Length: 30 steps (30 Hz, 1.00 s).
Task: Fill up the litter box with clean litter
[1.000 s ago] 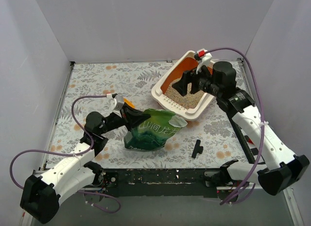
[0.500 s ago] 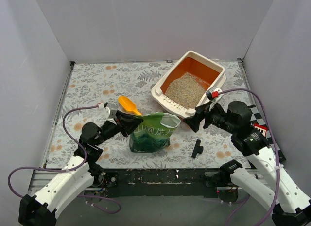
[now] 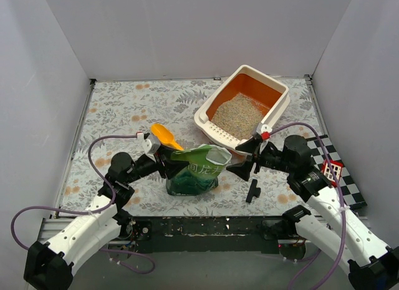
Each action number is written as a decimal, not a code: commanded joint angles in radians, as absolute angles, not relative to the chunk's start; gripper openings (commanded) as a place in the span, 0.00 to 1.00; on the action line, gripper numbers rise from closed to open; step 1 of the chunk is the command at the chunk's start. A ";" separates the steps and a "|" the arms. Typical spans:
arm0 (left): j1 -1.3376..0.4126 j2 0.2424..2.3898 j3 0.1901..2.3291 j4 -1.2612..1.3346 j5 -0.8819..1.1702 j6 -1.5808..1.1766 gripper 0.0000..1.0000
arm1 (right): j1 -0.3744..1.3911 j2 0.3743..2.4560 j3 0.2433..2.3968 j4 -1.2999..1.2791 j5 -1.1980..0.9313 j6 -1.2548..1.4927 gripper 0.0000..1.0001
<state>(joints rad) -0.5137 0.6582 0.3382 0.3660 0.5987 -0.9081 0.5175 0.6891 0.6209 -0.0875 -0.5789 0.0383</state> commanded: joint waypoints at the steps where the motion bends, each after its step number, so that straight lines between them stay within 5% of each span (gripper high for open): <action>1: -0.514 0.706 0.399 0.391 0.633 -0.844 0.50 | 0.517 0.715 0.574 0.118 -0.748 0.003 0.97; 4: -0.514 0.732 0.406 0.434 0.640 -0.841 0.47 | 0.517 0.724 0.528 0.204 -0.781 0.003 0.97; 6: -0.514 0.745 0.408 0.463 0.653 -0.839 0.36 | 0.517 0.736 0.511 0.247 -0.798 0.003 0.97; 9: -0.512 0.756 0.405 0.498 0.664 -0.842 0.00 | 0.514 0.742 0.470 0.340 -0.804 0.006 0.97; 30: -0.512 0.634 0.345 0.465 0.709 -0.913 0.00 | 0.456 1.089 0.333 1.193 -1.009 0.351 0.87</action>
